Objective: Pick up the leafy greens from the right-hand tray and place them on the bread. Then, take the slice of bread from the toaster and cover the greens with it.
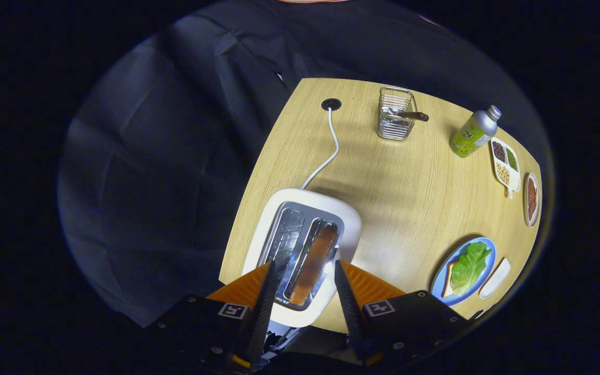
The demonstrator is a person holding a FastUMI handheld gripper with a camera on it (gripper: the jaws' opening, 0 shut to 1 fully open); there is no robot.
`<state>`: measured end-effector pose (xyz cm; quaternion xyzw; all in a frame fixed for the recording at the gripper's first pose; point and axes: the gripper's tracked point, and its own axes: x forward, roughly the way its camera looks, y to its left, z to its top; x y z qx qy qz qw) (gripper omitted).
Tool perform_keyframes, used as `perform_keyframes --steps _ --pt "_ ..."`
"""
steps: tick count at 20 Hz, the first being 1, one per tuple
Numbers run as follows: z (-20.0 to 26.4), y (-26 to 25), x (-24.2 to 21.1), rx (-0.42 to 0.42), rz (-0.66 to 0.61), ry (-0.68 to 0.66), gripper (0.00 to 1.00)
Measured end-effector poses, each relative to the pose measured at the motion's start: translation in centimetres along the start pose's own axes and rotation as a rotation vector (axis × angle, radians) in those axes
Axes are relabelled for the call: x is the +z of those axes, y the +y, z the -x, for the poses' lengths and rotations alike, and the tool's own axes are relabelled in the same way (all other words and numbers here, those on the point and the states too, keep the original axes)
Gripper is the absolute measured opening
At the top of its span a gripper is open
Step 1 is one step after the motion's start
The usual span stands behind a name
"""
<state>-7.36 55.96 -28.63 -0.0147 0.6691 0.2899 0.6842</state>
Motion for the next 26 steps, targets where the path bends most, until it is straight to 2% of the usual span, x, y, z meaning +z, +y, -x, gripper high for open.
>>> perform_keyframes --steps 5,7,8,10,16,20,26 --pt "-1.2 -0.7 -0.2 -0.055 -0.003 0.025 0.43" --pt "-1.5 -0.7 -0.3 -0.045 -0.003 0.028 0.33" --pt "-1.4 -0.6 -0.3 -0.033 0.009 0.025 0.25" --pt "-1.0 -0.8 -0.6 -0.019 0.054 0.010 0.17" --pt "3.4 -0.3 -0.3 0.121 0.005 -0.077 0.11" --pt "7.8 -0.1 -0.8 0.246 0.035 -0.151 0.11" --pt "12.6 -4.0 -1.7 0.267 0.068 -0.262 0.11"
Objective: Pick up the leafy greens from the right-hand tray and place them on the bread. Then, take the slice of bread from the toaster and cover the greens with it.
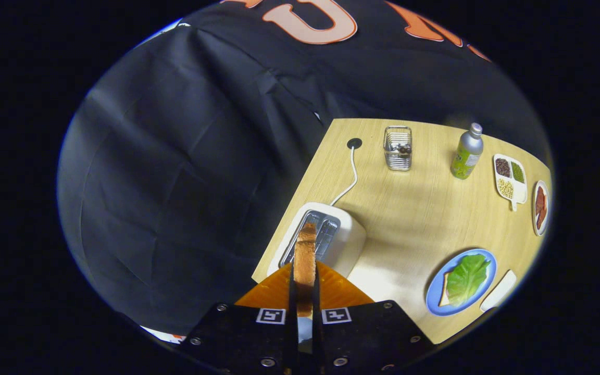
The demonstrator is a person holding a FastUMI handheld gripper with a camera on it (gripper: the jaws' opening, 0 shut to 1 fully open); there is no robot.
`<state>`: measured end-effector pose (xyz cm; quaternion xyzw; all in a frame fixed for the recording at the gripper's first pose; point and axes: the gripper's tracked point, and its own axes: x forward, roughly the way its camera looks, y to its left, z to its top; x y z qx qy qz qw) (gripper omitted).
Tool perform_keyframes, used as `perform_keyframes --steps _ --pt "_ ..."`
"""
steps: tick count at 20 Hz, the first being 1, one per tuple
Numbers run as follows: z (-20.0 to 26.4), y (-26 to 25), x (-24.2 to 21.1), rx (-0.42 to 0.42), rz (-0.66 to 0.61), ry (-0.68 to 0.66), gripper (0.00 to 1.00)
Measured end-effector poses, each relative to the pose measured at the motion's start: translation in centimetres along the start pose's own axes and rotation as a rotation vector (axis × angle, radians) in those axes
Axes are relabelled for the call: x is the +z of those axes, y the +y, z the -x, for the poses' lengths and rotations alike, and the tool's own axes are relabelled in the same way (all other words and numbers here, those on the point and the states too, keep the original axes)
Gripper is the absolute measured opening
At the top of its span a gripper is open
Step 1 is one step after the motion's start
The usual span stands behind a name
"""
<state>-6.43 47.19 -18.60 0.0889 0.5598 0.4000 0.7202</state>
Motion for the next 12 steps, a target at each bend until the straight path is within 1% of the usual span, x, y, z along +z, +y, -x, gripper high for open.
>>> perform_keyframes --steps 4,8,12 --pt "3.4 -3.3 -0.9 -0.014 0.018 -0.039 0.11" --pt "6.3 -5.6 -2.1 0.026 0.008 -0.092 0.11" --pt "8.2 -9.2 -3.1 0.042 -0.022 -0.140 0.11"
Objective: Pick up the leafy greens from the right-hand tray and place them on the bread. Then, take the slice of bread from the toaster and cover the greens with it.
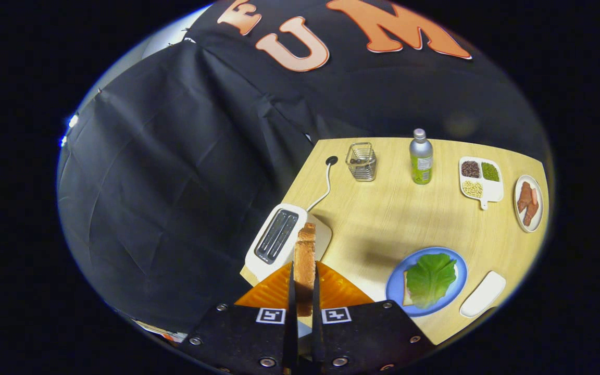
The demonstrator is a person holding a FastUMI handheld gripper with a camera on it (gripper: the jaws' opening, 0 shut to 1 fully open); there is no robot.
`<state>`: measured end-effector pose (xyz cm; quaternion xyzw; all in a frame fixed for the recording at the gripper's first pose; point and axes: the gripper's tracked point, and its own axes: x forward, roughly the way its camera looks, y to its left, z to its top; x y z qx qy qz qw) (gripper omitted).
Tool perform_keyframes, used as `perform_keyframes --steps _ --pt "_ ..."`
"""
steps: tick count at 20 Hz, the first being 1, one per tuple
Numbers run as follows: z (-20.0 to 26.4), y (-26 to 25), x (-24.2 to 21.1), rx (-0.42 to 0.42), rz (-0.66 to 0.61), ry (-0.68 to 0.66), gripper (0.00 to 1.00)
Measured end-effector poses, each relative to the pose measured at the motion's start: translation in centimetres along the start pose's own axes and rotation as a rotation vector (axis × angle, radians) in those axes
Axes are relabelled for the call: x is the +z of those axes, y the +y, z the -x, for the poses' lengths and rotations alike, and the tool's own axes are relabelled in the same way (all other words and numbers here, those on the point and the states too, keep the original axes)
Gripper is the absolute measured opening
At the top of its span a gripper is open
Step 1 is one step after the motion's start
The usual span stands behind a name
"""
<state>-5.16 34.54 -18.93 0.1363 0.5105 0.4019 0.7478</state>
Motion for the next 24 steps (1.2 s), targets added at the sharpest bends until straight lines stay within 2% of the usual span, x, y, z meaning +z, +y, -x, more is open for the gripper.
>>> perform_keyframes --steps 3,11,20,24 --pt "1.0 -2.1 -0.6 0.017 -0.047 -0.018 0.11" --pt "0.8 -10.4 -4.3 -0.015 -0.143 -0.001 0.11" --pt "-2.4 -16.6 -9.3 -0.007 -0.235 0.093 0.11" --pt "-3.7 -18.9 -10.4 -0.035 -0.240 0.127 0.11"
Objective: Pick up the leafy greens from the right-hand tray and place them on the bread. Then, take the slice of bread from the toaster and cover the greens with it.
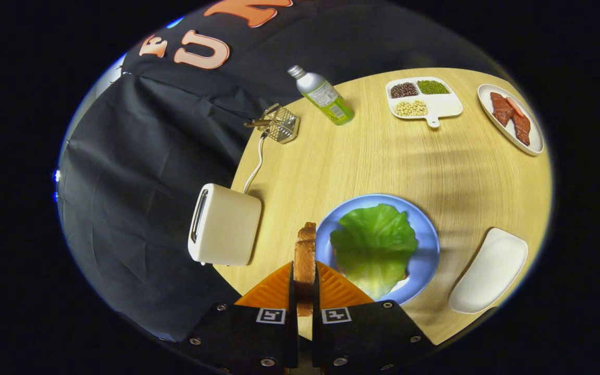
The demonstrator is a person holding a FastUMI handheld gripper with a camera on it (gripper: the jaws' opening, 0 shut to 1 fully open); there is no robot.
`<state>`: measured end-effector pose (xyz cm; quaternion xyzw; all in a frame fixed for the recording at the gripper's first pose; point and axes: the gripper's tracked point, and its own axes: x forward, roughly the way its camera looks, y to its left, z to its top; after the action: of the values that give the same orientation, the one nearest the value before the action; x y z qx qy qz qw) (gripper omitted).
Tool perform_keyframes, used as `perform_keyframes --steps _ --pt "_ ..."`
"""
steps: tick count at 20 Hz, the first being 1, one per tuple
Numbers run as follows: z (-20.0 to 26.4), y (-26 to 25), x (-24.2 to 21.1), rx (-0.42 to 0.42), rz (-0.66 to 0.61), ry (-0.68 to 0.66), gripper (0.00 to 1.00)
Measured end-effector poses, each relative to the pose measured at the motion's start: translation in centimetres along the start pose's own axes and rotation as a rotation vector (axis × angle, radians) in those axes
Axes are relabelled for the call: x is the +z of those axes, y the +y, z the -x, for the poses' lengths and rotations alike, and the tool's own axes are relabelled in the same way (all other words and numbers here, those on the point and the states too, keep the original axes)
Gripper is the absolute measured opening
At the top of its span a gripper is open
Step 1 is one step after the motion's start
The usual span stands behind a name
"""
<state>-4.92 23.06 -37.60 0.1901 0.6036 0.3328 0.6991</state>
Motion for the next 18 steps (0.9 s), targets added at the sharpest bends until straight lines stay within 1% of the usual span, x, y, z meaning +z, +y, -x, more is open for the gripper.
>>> perform_keyframes --steps 3,6,9,11,13,14,16,17,18 --pt "-1.2 -2.8 -0.2 -0.071 0.012 0.019 0.11" --pt "-1.9 -4.8 -0.3 -0.121 -0.005 0.026 0.11" --pt "-1.9 -6.6 -0.1 -0.179 -0.002 0.014 0.16" --pt "-1.8 -7.4 0.0 -0.230 0.027 -0.003 0.23" --pt "-1.5 -8.2 0.6 -0.287 0.077 -0.036 0.37" --pt "-1.3 -8.2 0.7 -0.294 0.085 -0.047 0.46" --pt "-0.7 -7.0 1.2 -0.278 0.088 -0.087 0.60" --pt "-0.1 -6.6 1.7 -0.277 0.097 -0.113 0.65" --pt "0.5 -6.2 2.3 -0.283 0.110 -0.140 0.72"
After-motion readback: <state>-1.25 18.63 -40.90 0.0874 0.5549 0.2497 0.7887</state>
